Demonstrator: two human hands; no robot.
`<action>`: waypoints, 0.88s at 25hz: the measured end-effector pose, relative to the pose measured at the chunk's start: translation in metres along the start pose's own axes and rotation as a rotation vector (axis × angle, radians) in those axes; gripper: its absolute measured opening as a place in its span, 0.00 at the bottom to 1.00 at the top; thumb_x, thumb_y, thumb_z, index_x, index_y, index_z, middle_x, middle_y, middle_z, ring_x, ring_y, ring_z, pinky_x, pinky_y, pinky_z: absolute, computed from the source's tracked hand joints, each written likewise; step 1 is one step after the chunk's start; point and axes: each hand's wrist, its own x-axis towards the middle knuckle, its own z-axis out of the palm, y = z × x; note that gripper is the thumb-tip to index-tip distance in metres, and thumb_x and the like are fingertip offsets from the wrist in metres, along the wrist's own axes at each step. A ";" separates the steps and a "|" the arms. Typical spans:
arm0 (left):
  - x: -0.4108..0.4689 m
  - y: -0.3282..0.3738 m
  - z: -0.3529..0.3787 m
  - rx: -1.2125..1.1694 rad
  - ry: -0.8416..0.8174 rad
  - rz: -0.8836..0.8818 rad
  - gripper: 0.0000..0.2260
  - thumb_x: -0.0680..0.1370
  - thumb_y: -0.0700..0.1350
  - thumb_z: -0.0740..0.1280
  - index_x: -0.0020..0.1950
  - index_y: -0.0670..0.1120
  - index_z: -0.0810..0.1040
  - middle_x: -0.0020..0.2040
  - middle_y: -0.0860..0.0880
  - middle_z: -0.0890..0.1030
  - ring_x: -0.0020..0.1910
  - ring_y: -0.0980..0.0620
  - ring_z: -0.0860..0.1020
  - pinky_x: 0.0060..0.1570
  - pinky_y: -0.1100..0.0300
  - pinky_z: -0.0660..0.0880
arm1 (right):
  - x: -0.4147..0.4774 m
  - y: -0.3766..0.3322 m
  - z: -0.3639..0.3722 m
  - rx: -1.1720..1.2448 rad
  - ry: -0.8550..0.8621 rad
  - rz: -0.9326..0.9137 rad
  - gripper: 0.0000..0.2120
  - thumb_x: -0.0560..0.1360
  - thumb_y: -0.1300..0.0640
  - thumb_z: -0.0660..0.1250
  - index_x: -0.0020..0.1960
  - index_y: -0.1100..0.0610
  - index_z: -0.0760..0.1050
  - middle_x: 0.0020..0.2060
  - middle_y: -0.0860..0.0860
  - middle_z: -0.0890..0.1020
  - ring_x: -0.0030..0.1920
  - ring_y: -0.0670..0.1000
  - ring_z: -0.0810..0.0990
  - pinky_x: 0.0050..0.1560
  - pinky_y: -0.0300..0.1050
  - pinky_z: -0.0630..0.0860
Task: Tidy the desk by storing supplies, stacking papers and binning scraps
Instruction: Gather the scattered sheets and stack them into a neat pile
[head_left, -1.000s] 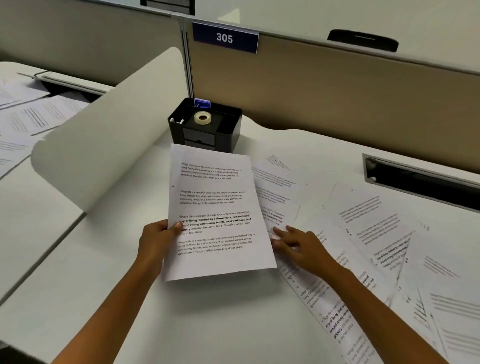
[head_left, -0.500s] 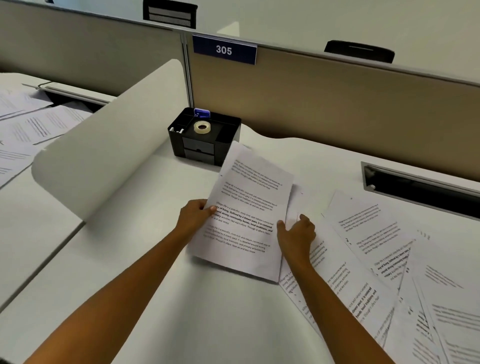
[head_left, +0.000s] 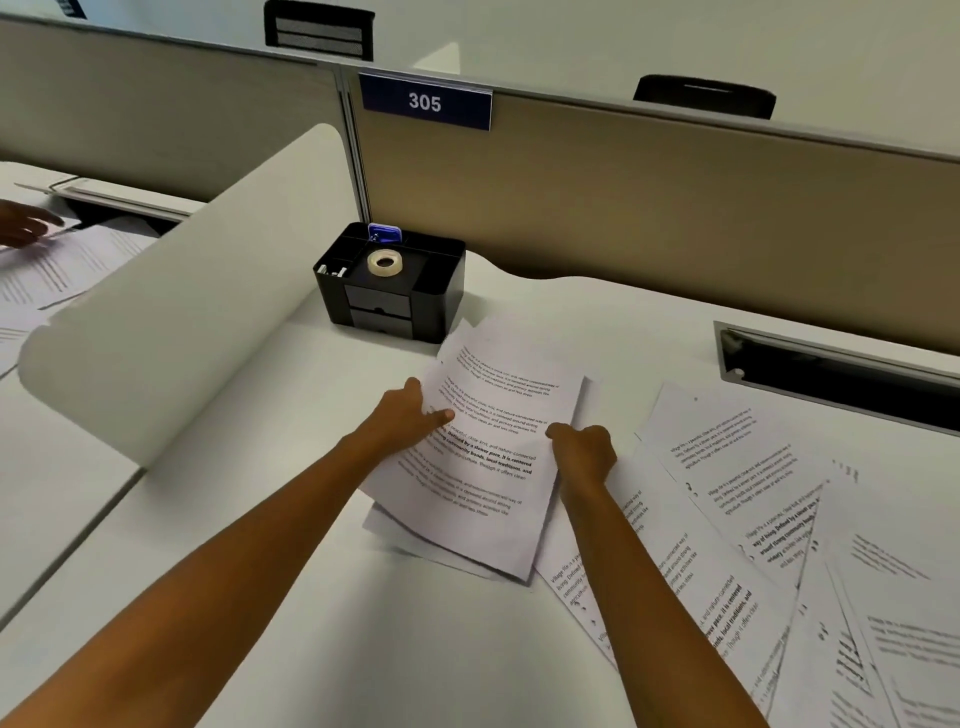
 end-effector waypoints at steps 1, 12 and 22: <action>-0.007 -0.002 0.005 -0.030 -0.004 0.018 0.24 0.76 0.55 0.64 0.65 0.42 0.64 0.64 0.43 0.74 0.53 0.44 0.78 0.44 0.58 0.75 | -0.002 0.001 0.002 -0.060 0.000 0.001 0.19 0.69 0.59 0.67 0.56 0.67 0.70 0.50 0.60 0.78 0.48 0.58 0.77 0.38 0.43 0.74; -0.054 -0.009 0.026 -0.465 -0.006 0.079 0.18 0.77 0.50 0.65 0.65 0.49 0.65 0.60 0.50 0.76 0.52 0.45 0.80 0.50 0.50 0.79 | -0.015 0.010 -0.011 0.086 -0.021 0.081 0.19 0.67 0.63 0.69 0.55 0.64 0.68 0.53 0.60 0.76 0.48 0.59 0.78 0.47 0.50 0.79; -0.092 -0.039 0.031 -0.196 0.169 0.066 0.14 0.75 0.52 0.67 0.57 0.47 0.75 0.49 0.52 0.75 0.45 0.53 0.75 0.44 0.64 0.72 | -0.056 0.047 -0.020 -0.441 -0.028 -0.243 0.09 0.72 0.55 0.63 0.52 0.54 0.73 0.52 0.54 0.79 0.49 0.54 0.78 0.53 0.47 0.75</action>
